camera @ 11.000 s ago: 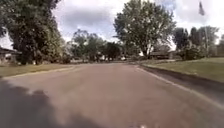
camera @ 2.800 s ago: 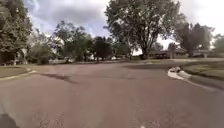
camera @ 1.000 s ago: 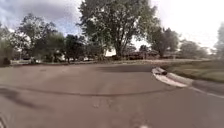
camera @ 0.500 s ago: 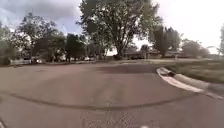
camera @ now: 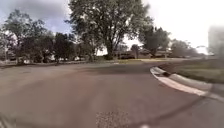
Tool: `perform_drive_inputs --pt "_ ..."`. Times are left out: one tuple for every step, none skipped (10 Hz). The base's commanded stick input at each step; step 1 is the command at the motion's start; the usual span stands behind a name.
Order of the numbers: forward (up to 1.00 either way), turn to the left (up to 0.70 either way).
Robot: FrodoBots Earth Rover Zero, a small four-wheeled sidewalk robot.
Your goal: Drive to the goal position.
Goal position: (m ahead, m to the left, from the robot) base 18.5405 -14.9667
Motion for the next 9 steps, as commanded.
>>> perform_drive_inputs --pt "1.00 -0.37" --pt "1.00 -0.37" --pt "1.00 -0.37" --pt "1.00 -0.36" --pt "1.00 -0.35" --pt "1.00 0.00" --pt "1.00 0.00" --pt "1.00 0.00" --pt "1.00 0.00"
